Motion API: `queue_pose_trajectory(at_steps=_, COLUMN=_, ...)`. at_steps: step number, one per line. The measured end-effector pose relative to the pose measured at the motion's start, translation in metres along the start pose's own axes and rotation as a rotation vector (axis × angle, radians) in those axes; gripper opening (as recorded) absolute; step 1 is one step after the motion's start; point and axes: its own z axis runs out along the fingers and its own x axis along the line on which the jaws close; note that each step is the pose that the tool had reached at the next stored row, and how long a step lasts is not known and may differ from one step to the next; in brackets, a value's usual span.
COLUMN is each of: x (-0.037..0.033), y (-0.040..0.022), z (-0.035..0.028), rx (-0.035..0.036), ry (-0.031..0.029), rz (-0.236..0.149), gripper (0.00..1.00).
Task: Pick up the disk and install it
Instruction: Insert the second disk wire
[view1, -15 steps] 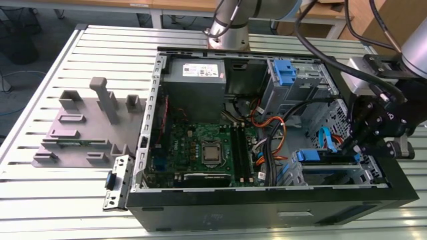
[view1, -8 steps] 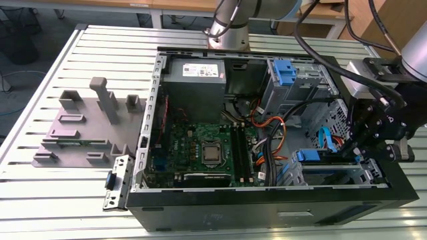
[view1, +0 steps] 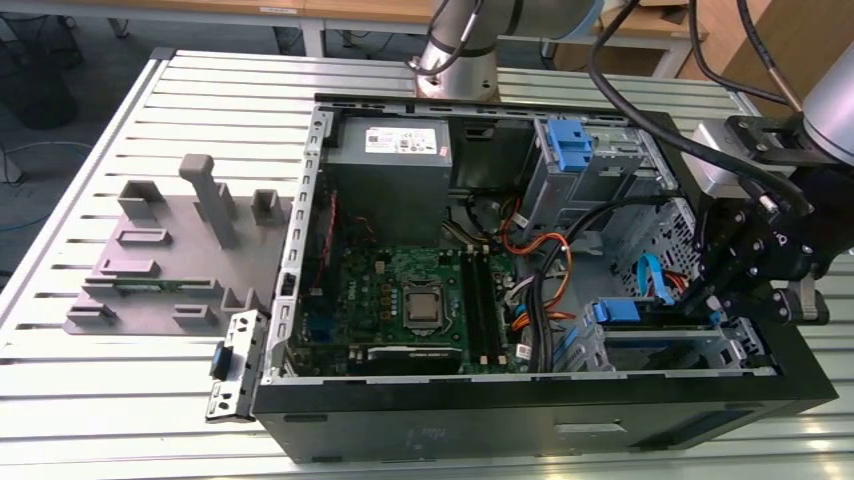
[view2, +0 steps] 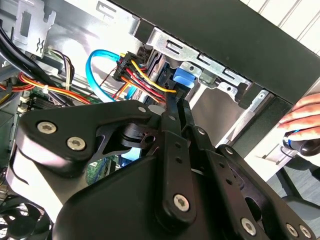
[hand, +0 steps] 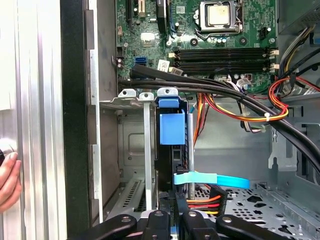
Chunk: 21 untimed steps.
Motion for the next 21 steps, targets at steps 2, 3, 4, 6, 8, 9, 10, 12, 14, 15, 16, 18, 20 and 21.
queue_pose_trajectory(at_steps=2, x=0.0000, y=0.0000, z=0.0000, rx=0.0001, ry=0.0000, rz=0.000, gripper=0.17)
queue_pose_trajectory(at_steps=3, x=0.0000, y=0.0000, z=0.0000, rx=0.0000, ry=0.0000, rz=0.000, gripper=0.17)
queue_pose_trajectory(at_steps=4, x=0.0000, y=0.0000, z=0.0000, rx=0.0000, ry=0.0001, rz=0.000, gripper=0.23)
queue_pose_trajectory(at_steps=6, x=0.0000, y=0.0000, z=0.0000, rx=0.0000, ry=0.0002, rz=0.000, gripper=0.30)
queue_pose_trajectory(at_steps=8, x=0.0000, y=-0.0001, z=0.0004, rx=0.0000, ry=0.0003, rz=0.000, gripper=0.30)
queue_pose_trajectory(at_steps=9, x=-0.0001, y=-0.0004, z=0.0007, rx=0.0001, ry=0.0004, rz=0.000, gripper=0.30)
queue_pose_trajectory(at_steps=10, x=-0.0003, y=-0.0007, z=0.0010, rx=0.0001, ry=0.0005, rz=0.000, gripper=0.30)
queue_pose_trajectory(at_steps=12, x=-0.0007, y=-0.0015, z=0.0014, rx=0.0001, ry=0.0007, rz=0.000, gripper=0.30)
queue_pose_trajectory(at_steps=14, x=-0.0010, y=-0.0031, z=0.0016, rx=0.0001, ry=0.0008, rz=-0.001, gripper=0.30)
queue_pose_trajectory(at_steps=15, x=-0.0012, y=-0.0042, z=0.0018, rx=0.0001, ry=0.0007, rz=-0.001, gripper=0.30)
queue_pose_trajectory(at_steps=16, x=-0.0014, y=-0.0053, z=0.0020, rx=0.0001, ry=0.0006, rz=-0.001, gripper=0.30)
queue_pose_trajectory(at_steps=18, x=-0.0017, y=-0.0074, z=0.0023, rx=0.0001, ry=0.0005, rz=-0.002, gripper=0.30)
queue_pose_trajectory(at_steps=20, x=-0.0018, y=-0.0078, z=0.0023, rx=0.0001, ry=0.0007, rz=-0.002, gripper=0.30)
queue_pose_trajectory(at_steps=21, x=-0.0017, y=-0.0078, z=0.0022, rx=0.0001, ry=0.0008, rz=-0.002, gripper=0.30)
